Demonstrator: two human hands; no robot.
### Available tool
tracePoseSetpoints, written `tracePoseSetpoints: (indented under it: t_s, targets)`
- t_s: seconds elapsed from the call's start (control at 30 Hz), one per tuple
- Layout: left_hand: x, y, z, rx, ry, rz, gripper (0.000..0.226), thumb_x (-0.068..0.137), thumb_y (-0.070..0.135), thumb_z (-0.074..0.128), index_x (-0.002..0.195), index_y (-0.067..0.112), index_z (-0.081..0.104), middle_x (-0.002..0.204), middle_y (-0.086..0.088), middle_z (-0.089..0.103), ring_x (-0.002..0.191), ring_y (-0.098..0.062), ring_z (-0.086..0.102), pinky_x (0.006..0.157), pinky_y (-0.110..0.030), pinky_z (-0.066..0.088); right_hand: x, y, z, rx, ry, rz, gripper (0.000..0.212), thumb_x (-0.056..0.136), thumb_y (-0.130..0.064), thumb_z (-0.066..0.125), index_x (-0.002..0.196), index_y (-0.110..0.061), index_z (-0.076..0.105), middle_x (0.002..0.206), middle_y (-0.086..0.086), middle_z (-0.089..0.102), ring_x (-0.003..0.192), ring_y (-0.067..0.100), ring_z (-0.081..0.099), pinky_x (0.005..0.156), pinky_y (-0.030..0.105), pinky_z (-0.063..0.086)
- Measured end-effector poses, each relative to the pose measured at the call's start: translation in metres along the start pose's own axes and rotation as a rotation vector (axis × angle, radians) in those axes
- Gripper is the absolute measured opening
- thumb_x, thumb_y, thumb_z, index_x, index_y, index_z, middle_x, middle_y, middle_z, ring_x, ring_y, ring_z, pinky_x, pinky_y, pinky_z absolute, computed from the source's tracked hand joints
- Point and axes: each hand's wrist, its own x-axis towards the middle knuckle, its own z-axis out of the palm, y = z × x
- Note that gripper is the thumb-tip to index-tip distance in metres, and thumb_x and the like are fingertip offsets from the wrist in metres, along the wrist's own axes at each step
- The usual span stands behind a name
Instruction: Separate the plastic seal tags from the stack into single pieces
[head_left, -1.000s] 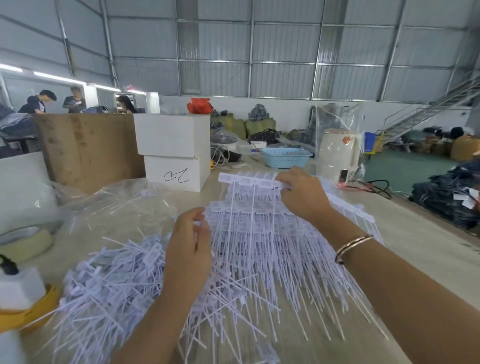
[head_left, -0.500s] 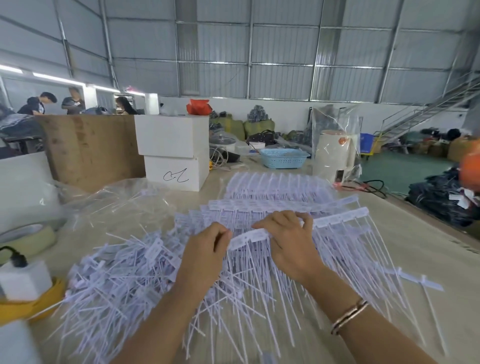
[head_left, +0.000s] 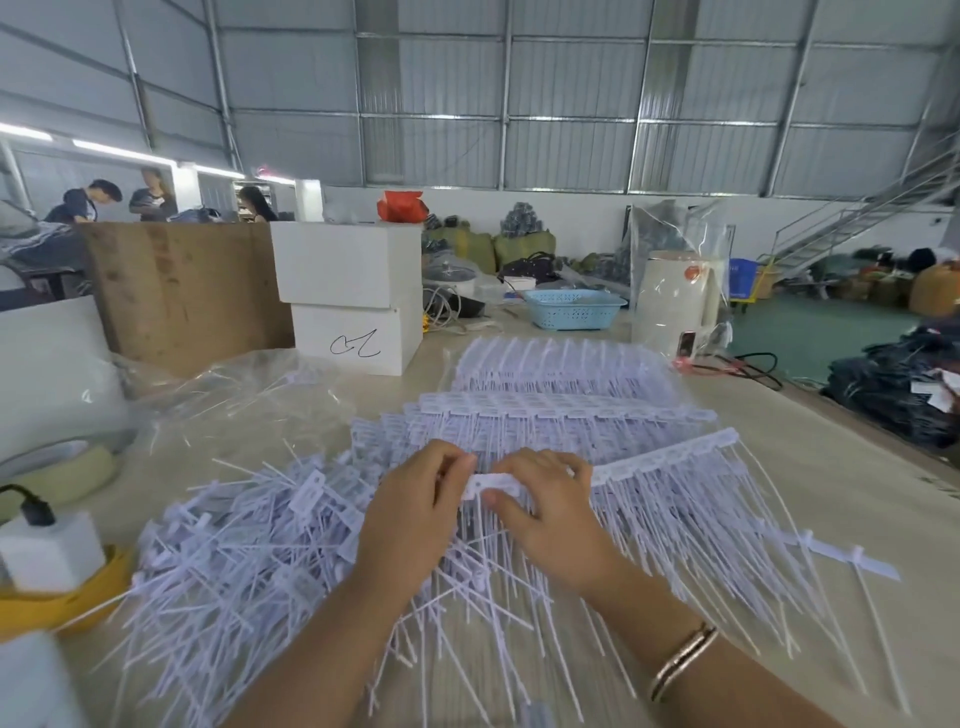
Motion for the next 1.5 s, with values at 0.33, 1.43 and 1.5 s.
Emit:
tracePoseSetpoints:
  t_s: [0.33, 1.43, 1.5]
  targets:
    - [0.001, -0.001, 0.001, -0.012, -0.089, -0.131, 0.042, 0.096, 0.038, 0.046, 0.069, 0.007, 0.051, 0.056, -0.011, 0.052, 0.052, -0.023, 0.052, 0.055, -0.036, 0.040, -0.002, 0.004, 0.015, 0.186, 0.040, 0.074, 0.007, 0.091, -0.019, 0.061, 0.095, -0.022, 0.065, 0.091, -0.015, 0.058, 0.098, 0.000, 0.050, 0.096, 0.033, 0.022]
    - [0.008, -0.014, -0.023, 0.788, 0.073, -0.074, 0.030, 0.098, 0.030, 0.046, 0.096, 0.011, 0.070, 0.093, -0.009, 0.061, 0.085, -0.031, 0.056, 0.075, -0.042, 0.037, -0.011, 0.006, 0.021, 0.445, 0.073, 0.225, 0.037, 0.076, -0.015, 0.032, 0.101, -0.040, 0.044, 0.103, -0.017, 0.044, 0.105, 0.017, 0.034, 0.090, 0.028, 0.030]
    - [0.009, -0.007, -0.021, 0.732, 0.072, -0.041, 0.044, 0.100, 0.038, 0.038, 0.092, 0.011, 0.072, 0.094, -0.007, 0.062, 0.087, -0.031, 0.056, 0.078, -0.042, 0.038, -0.011, 0.007, 0.021, 0.458, 0.083, 0.217, 0.037, 0.078, -0.016, 0.034, 0.104, -0.041, 0.043, 0.106, -0.020, 0.045, 0.106, 0.016, 0.035, 0.089, 0.023, 0.029]
